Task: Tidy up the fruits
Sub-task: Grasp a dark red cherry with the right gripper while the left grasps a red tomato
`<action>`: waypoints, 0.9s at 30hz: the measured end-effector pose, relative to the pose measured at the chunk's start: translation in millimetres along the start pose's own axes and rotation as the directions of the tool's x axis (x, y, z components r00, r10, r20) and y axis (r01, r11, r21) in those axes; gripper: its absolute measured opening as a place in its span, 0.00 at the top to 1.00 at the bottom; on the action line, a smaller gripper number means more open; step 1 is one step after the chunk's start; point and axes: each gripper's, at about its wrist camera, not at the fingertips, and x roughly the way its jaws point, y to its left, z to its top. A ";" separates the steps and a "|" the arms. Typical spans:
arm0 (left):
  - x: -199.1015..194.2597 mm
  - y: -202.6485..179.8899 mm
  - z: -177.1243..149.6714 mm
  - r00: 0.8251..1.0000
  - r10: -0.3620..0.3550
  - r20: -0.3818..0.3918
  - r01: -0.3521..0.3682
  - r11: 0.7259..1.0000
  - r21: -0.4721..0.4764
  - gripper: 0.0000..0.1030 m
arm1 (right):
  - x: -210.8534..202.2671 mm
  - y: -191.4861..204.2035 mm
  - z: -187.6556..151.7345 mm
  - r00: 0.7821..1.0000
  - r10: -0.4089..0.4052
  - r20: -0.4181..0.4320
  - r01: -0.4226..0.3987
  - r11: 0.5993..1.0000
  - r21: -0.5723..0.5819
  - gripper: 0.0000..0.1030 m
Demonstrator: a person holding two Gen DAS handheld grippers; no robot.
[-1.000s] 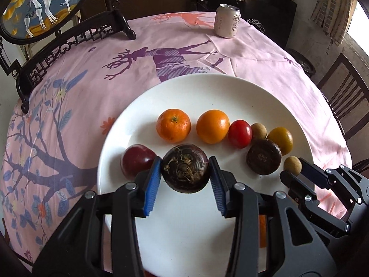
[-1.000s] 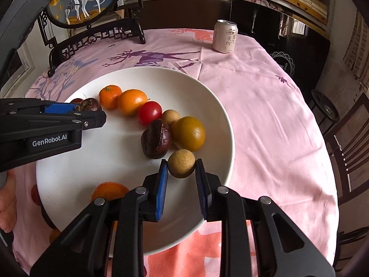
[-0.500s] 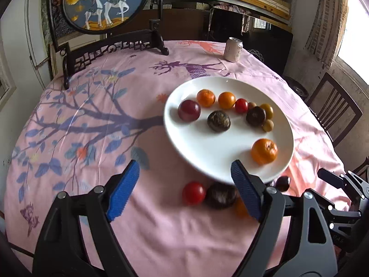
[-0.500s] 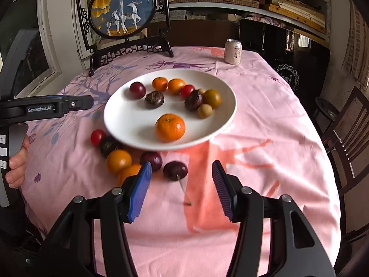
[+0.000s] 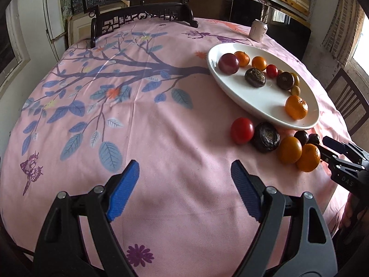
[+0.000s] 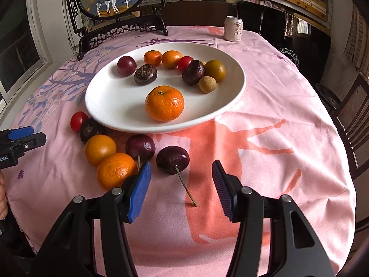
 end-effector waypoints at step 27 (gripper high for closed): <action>58.8 -53.6 39.6 0.998 -0.009 -0.059 0.016 0.994 0.109 0.57 | -45.3 -19.1 -13.6 0.992 0.099 0.073 -0.106 0.990 0.095 0.70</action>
